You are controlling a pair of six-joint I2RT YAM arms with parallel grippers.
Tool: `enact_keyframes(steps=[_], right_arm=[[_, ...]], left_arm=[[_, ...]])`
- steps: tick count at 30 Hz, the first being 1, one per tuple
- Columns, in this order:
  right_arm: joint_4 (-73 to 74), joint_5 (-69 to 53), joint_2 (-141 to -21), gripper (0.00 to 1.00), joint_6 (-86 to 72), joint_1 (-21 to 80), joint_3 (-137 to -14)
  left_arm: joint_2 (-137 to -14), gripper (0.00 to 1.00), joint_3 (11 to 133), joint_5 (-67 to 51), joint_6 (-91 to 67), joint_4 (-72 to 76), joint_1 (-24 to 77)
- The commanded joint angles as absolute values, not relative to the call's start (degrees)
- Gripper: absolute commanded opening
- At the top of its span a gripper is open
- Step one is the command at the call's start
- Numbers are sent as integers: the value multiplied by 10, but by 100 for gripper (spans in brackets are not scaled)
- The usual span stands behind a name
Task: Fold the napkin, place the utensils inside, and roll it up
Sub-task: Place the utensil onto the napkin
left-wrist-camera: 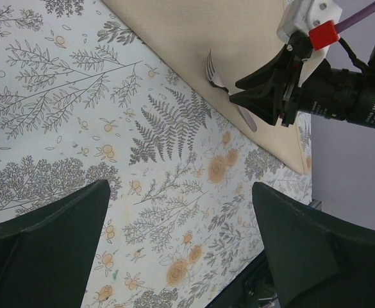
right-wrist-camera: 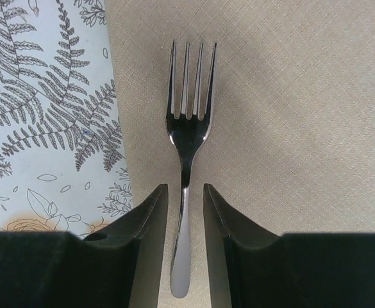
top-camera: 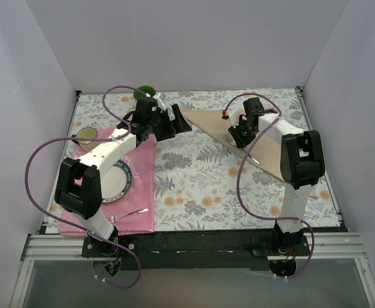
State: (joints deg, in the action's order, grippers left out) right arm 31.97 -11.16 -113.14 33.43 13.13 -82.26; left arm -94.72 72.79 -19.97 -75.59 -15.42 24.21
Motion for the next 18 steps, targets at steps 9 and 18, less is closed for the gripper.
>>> enact_keyframes(steps=[9,18], right_arm=[[328,-98,-1149,30,360,130,-818],[329,-109,-1146,15,370,129,-814]], left_arm=[[-908,94,726,-200,-738,-157,242],[-911,94,725,-203,-736,-156,242]])
